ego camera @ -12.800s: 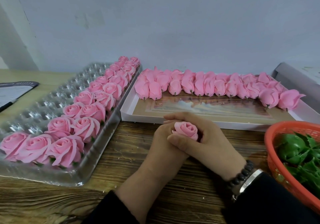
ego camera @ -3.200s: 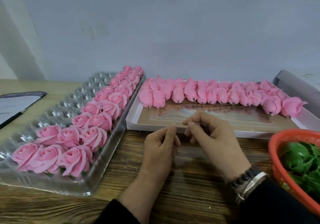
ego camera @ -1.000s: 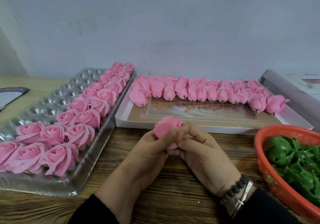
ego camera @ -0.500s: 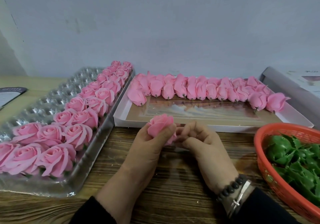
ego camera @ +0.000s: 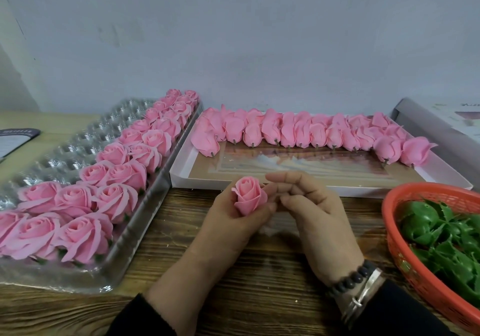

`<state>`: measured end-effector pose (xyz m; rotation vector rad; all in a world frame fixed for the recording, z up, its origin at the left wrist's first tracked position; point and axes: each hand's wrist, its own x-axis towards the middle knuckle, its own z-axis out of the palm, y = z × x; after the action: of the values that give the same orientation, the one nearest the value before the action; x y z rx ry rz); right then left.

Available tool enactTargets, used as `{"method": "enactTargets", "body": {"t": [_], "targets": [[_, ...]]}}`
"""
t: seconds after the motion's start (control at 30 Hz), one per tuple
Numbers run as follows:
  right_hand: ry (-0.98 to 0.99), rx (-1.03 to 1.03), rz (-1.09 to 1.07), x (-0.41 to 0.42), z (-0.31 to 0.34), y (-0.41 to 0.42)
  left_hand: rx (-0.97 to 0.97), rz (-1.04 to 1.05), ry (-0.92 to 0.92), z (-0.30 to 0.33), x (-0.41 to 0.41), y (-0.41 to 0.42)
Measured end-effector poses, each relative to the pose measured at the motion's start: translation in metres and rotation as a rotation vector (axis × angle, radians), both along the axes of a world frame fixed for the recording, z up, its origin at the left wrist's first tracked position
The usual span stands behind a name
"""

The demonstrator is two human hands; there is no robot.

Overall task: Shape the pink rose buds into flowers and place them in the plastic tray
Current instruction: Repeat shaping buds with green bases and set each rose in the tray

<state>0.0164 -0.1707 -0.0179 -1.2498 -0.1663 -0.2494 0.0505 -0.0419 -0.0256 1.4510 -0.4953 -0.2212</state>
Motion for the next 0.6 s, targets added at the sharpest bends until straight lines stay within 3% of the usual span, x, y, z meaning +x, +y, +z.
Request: {"method": "enactTargets", "body": {"t": [0.1,0.2,0.33,0.43,0.6], "targets": [[-0.012,-0.047,-0.065,0.001,0.000,0.001,-0.019,0.022,0.027,0.000,0.000,-0.001],[0.013,-0.171,-0.223,0.004,-0.002,0.003,-0.158,0.086,0.131,0.000,0.002,-0.002],[0.107,-0.282,-0.113,0.004,-0.002,0.012,-0.360,0.080,0.207,0.003,0.000,-0.004],[0.141,-0.363,-0.025,0.002,-0.005,0.017,-0.336,0.047,0.207,0.004,-0.002,-0.005],[0.166,-0.377,-0.085,0.001,-0.005,0.020,-0.290,0.048,0.250,0.002,-0.003,-0.007]]}}
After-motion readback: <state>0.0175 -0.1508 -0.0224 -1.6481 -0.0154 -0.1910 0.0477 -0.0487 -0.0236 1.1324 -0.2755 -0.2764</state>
